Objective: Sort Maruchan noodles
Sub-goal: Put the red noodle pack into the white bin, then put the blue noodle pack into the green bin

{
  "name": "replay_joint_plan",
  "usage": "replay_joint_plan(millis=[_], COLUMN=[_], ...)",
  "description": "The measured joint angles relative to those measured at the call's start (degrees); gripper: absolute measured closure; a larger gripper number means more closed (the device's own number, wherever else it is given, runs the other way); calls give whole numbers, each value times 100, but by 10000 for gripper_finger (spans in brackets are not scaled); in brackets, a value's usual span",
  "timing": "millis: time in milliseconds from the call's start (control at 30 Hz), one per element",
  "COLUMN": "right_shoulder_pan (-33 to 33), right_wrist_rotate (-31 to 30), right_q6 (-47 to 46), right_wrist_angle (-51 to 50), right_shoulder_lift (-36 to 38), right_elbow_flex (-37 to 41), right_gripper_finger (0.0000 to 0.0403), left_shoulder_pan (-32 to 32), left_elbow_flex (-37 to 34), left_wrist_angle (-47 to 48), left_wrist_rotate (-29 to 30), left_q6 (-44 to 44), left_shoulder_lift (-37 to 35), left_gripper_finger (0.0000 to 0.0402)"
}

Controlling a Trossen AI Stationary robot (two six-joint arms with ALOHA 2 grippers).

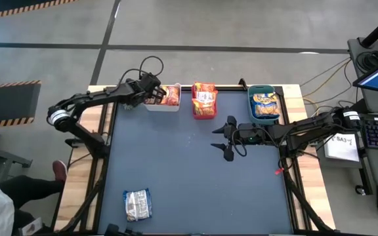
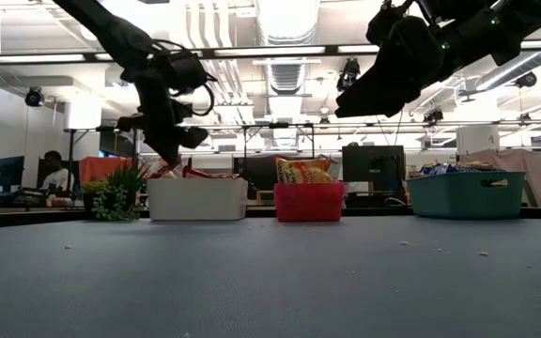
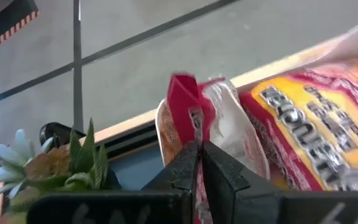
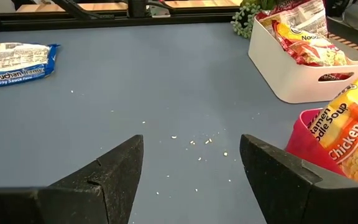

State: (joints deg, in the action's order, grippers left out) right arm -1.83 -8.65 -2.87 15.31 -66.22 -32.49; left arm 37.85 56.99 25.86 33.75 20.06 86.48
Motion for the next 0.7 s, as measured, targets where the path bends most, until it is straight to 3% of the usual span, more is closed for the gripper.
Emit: replay_joint_plan(millis=[300,700], right_shoulder_pan=[0,0], right_wrist_rotate=[0,-2], right_q6=[-4,-20], right_wrist_angle=[0,3], right_shoulder_lift=[0,0], right_elbow_flex=[0,2], right_gripper_finger=[148,151], left_shoulder_pan=[-711,-3589], left_elbow_flex=[504,450], left_wrist_angle=[1322,1611], left_wrist_rotate=[-35,-1137], left_q6=[177,149], left_shoulder_lift=[-656,-1263], left_gripper_finger=[395,395])
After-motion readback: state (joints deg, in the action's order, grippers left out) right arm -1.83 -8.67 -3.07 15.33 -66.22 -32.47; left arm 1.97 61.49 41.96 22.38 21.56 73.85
